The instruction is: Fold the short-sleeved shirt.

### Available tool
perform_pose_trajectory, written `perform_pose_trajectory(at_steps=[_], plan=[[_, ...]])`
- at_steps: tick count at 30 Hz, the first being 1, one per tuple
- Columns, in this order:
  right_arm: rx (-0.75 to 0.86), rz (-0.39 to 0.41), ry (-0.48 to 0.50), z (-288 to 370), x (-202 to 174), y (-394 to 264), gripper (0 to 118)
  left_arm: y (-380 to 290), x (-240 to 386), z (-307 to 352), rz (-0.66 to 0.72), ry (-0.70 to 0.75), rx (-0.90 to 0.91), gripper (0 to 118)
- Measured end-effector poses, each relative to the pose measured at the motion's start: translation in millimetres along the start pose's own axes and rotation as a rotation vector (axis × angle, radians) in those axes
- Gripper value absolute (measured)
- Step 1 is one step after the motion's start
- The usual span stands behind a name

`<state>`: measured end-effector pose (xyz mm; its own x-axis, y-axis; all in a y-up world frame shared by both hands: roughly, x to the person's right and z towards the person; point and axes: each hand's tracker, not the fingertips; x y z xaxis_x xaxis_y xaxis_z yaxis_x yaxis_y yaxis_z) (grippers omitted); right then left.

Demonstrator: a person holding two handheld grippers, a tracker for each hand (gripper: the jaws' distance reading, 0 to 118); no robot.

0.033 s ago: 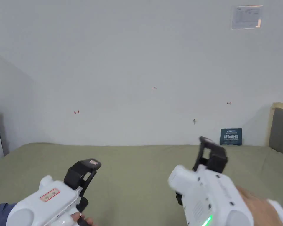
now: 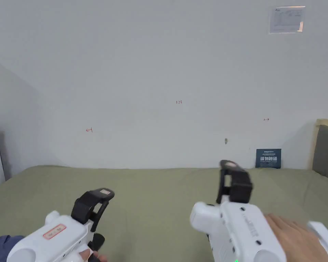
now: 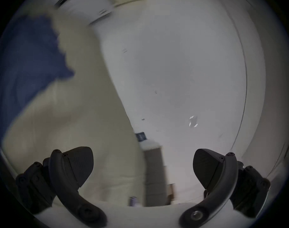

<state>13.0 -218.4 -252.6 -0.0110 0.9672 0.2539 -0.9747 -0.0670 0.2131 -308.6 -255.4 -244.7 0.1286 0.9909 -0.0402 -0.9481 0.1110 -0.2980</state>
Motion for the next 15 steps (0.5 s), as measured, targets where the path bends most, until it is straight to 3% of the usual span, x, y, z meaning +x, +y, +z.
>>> perform_pose_trajectory(at_steps=[1,2,4,5,7,9,11,14,15], plan=[[0.062,0.114,0.016,3.0,-8.3,4.5,118,-11.3,-4.3,3.6,0.037,-0.018,0.003,118],[0.099,0.091,0.074,4.5,-9.3,6.4,118,-18.1,-7.7,6.0,0.078,-0.020,-0.006,118],[0.068,-0.090,0.143,2.2,-0.3,11.2,118,-25.7,-2.4,9.2,-0.021,0.049,0.028,118],[0.040,-0.228,0.169,-0.2,8.7,5.7,118,-30.0,5.5,10.7,-0.119,0.090,0.051,118],[-0.087,-0.654,0.214,-8.8,28.1,-7.0,118,-45.6,44.6,13.1,-0.441,0.150,0.121,118],[-0.192,-1.017,0.227,-13.3,43.7,-32.7,118,-72.4,81.1,13.4,-0.799,0.250,0.208,118],[-0.238,-1.393,0.225,-14.3,52.7,-62.9,118,-53.1,89.5,-4.8,-1.080,0.326,0.296,118],[-0.292,-1.903,0.177,-9.5,53.4,-107.9,118,-72.5,112.0,-15.5,-1.338,0.389,0.391,118],[-0.296,-1.998,0.133,-6.8,50.7,-118.0,118,-72.7,115.1,-17.5,-1.359,0.357,0.390,118]])
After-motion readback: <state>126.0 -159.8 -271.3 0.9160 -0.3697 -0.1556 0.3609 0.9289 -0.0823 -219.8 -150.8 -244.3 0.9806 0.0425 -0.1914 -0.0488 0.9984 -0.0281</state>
